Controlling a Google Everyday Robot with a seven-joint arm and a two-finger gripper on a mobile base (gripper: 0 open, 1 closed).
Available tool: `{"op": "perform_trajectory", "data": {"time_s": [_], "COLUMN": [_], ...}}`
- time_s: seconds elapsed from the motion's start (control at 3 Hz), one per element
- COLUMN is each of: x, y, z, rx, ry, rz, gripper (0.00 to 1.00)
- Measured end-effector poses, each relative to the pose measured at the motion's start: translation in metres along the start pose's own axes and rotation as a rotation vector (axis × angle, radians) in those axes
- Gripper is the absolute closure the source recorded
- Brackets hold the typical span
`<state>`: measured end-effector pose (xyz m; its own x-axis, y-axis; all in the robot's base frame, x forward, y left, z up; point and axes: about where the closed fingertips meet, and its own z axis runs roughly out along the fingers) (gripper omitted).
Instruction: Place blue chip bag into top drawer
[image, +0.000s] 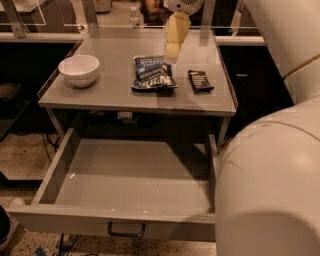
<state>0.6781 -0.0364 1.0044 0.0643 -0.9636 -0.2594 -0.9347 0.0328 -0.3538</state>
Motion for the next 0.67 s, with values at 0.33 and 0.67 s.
{"op": "perform_trajectory", "data": {"time_s": [0.33, 0.67], "x": [-0.005, -0.001], "y": [-0.015, -0.032], "z": [0.023, 0.052], "rx": [-0.017, -0.032], "ry": [0.002, 0.021], "rz": [-0.016, -0.011], "gripper": [0.00, 0.00]}}
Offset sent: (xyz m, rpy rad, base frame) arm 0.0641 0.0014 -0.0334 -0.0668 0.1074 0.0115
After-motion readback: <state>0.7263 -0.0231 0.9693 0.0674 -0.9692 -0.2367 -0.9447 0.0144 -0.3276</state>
